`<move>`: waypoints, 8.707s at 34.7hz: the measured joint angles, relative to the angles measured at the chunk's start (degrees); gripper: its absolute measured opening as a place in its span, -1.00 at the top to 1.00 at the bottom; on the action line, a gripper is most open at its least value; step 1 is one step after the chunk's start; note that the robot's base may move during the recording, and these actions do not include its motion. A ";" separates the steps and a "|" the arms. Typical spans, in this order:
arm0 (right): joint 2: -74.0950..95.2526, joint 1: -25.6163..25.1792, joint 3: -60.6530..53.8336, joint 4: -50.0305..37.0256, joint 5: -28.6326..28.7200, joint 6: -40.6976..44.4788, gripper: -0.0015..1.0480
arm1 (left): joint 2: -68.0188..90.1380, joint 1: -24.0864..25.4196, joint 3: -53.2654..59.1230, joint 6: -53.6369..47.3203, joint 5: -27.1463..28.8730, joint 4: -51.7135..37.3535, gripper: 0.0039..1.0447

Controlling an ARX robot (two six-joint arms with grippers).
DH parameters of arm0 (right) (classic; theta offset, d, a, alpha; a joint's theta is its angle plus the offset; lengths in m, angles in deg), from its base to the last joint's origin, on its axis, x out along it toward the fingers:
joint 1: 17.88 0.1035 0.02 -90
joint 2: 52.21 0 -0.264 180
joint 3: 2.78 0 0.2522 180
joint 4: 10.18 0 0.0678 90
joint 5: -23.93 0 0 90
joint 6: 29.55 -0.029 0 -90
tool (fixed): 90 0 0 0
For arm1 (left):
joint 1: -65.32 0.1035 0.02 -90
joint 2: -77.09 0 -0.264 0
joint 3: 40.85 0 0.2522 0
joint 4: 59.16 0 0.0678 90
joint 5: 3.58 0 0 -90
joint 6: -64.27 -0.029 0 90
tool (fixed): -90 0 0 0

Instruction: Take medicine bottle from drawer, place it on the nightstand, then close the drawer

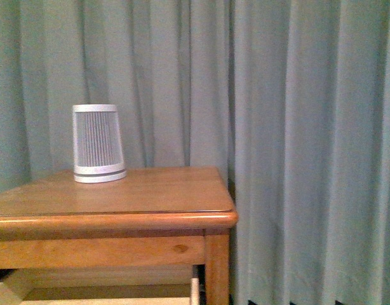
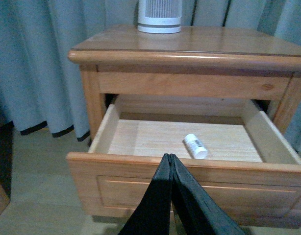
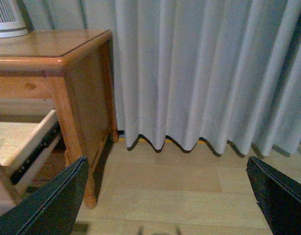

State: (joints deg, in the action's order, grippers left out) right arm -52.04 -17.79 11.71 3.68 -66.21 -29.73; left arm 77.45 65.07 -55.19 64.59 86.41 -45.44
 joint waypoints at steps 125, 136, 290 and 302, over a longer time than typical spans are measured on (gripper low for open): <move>119.30 15.63 71.97 -0.37 -13.40 -17.70 0.45 | -0.24 0.00 0.02 -0.13 0.04 0.11 -0.88; 98.09 22.12 64.22 13.62 -9.25 -29.16 0.46 | -0.24 0.00 0.02 -0.13 0.04 0.11 -0.88; 6.01 2.05 5.88 1.55 -12.24 -2.56 -0.56 | -0.24 0.00 0.02 -0.13 0.04 0.11 -0.88; 2.86 0.13 2.47 0.33 0.00 -0.35 0.82 | -0.24 0.00 0.02 -0.13 0.04 0.11 -0.88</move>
State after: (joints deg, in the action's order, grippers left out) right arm -49.18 -17.65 14.18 4.01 -66.21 -30.08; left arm 77.21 65.07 -55.16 64.46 86.45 -45.33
